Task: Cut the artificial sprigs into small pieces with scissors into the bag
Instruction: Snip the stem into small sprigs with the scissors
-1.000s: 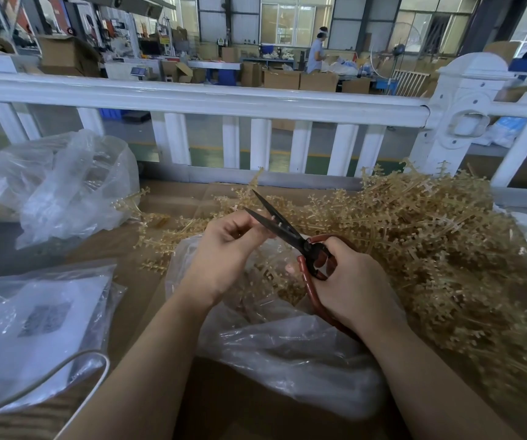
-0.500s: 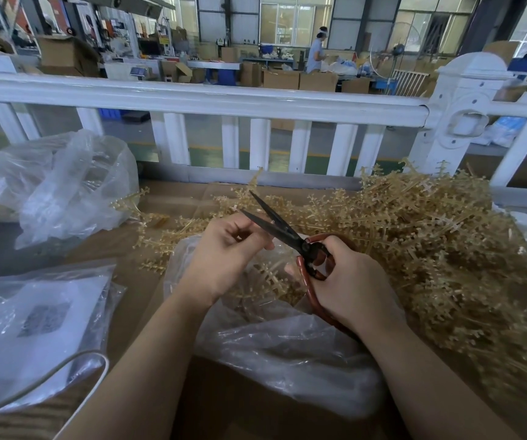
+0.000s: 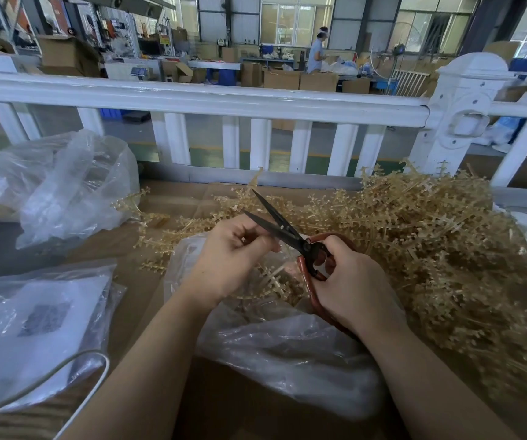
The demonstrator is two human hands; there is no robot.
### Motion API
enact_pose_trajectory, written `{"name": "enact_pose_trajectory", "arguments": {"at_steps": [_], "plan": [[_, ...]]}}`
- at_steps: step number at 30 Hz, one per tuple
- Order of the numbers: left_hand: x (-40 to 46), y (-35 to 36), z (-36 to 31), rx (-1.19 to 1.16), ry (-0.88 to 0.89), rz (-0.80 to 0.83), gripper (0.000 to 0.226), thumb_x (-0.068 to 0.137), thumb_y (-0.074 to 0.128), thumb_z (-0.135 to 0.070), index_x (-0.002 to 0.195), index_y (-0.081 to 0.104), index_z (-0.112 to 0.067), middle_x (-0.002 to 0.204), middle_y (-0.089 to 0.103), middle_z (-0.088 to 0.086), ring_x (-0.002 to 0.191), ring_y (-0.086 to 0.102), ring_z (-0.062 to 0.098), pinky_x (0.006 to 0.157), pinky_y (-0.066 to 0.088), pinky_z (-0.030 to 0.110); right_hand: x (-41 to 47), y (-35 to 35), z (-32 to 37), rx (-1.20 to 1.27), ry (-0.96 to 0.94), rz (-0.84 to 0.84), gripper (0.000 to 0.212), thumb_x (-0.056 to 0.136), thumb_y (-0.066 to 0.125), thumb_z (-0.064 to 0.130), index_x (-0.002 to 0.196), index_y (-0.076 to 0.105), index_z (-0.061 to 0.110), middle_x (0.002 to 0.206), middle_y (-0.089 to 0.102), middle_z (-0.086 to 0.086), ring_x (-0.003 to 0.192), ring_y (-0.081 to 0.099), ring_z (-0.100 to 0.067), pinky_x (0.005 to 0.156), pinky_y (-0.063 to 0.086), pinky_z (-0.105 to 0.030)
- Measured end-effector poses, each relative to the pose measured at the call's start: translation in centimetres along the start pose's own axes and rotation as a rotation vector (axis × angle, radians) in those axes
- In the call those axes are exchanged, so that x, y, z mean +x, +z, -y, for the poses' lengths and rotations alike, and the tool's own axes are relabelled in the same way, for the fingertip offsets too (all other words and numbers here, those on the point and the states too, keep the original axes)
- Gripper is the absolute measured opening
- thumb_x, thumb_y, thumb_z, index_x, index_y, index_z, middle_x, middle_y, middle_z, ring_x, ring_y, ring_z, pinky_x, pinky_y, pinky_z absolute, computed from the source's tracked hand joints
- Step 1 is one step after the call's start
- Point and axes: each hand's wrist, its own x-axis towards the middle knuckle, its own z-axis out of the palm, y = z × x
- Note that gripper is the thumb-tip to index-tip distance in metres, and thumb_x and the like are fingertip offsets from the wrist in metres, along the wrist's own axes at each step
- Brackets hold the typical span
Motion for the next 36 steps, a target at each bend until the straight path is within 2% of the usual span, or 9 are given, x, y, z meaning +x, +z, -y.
{"name": "enact_pose_trajectory", "arguments": {"at_steps": [6, 12, 17, 20, 22, 25, 29, 33, 36], "plan": [[0.0, 0.1, 0.2, -0.064, -0.001, 0.022, 0.014, 0.094, 0.057, 0.007, 0.095, 0.070, 0.000, 0.082, 0.067, 0.021, 0.084, 0.064, 0.034, 0.081, 0.051, 0.035, 0.0, 0.1, 0.0, 0.037, 0.001, -0.008, 0.046, 0.078, 0.036, 0.081, 0.088, 0.051, 0.039, 0.068, 0.058, 0.025, 0.060, 0.058, 0.000, 0.050, 0.043, -0.013], [0.1, 0.1, 0.2, -0.103, -0.004, 0.036, 0.011, 0.095, 0.056, 0.007, 0.098, 0.066, 0.008, 0.083, 0.067, 0.023, 0.080, 0.063, 0.017, 0.080, 0.048, 0.025, 0.0, 0.2, -0.1, 0.037, -0.012, -0.017, 0.040, 0.083, 0.040, 0.075, 0.095, 0.056, 0.041, 0.067, 0.059, 0.026, 0.061, 0.061, 0.001, 0.048, 0.047, -0.014], [0.1, 0.1, 0.3, -0.088, -0.020, 0.030, 0.011, 0.095, 0.057, 0.002, 0.091, 0.065, 0.008, 0.077, 0.067, 0.006, 0.077, 0.061, 0.012, 0.074, 0.044, 0.019, -0.1, 0.0, 0.2, 0.045, 0.005, -0.032, 0.043, 0.084, 0.045, 0.071, 0.107, 0.063, 0.039, 0.064, 0.058, 0.025, 0.063, 0.063, -0.003, 0.048, 0.044, -0.010], [0.1, 0.1, 0.4, -0.093, -0.058, 0.012, 0.013, 0.096, 0.058, -0.001, 0.089, 0.066, 0.005, 0.076, 0.069, 0.004, 0.075, 0.060, 0.017, 0.070, 0.044, 0.022, -0.1, 0.0, 0.2, 0.039, 0.038, -0.004, 0.043, 0.084, 0.043, 0.072, 0.089, 0.063, 0.034, 0.066, 0.063, 0.021, 0.062, 0.063, -0.001, 0.050, 0.052, -0.019], [0.1, 0.0, 0.5, -0.113, -0.128, -0.025, 0.013, 0.095, 0.060, -0.006, 0.087, 0.069, -0.002, 0.075, 0.071, 0.004, 0.074, 0.060, 0.029, 0.069, 0.046, 0.028, 0.0, -0.1, 0.3, 0.075, 0.094, 0.032, 0.044, 0.086, 0.048, 0.070, 0.083, 0.063, 0.030, 0.067, 0.066, 0.015, 0.062, 0.063, -0.001, 0.054, 0.055, -0.024], [0.2, -0.1, 0.6, -0.118, -0.210, -0.074, 0.014, 0.094, 0.064, -0.013, 0.086, 0.072, -0.006, 0.076, 0.073, 0.006, 0.071, 0.056, 0.038, 0.068, 0.045, 0.034, 0.4, -0.4, 0.4, 0.343, 0.218, 0.052, 0.031, 0.090, 0.068, 0.050, 0.079, 0.068, 0.022, 0.065, 0.069, 0.006, 0.059, 0.065, -0.005, 0.055, 0.054, -0.026], [0.3, -0.1, 0.6, -0.084, -0.260, -0.084, 0.012, 0.093, 0.067, -0.017, 0.087, 0.075, -0.010, 0.076, 0.074, 0.004, 0.071, 0.054, 0.024, 0.068, 0.046, 0.032, 0.9, -0.9, 0.9, 0.730, 0.336, 0.054, 0.025, 0.093, 0.072, 0.027, 0.074, 0.068, 0.012, 0.059, 0.068, -0.001, 0.050, 0.061, -0.009, 0.052, 0.050, -0.021], [0.2, -0.1, 0.7, -0.060, -0.265, -0.090, 0.011, 0.092, 0.069, -0.017, 0.086, 0.076, -0.011, 0.075, 0.074, 0.002, 0.066, 0.053, 0.019, 0.062, 0.047, 0.024, 1.2, -0.9, 1.4, 0.731, 0.349, 0.156, 0.023, 0.089, 0.074, 0.033, 0.077, 0.073, 0.014, 0.069, 0.073, 0.000, 0.052, 0.062, -0.003, 0.053, 0.047, -0.012], [0.2, 0.1, 0.5, -0.081, -0.265, -0.090, 0.009, 0.091, 0.070, -0.017, 0.088, 0.075, -0.011, 0.073, 0.073, 0.001, 0.061, 0.056, 0.007, 0.058, 0.046, 0.015, 1.2, -0.9, 1.6, 0.687, 0.343, 0.216, 0.010, 0.088, 0.077, 0.028, 0.084, 0.073, 0.020, 0.072, 0.076, 0.005, 0.066, 0.070, -0.002, 0.064, 0.051, -0.009]]}}
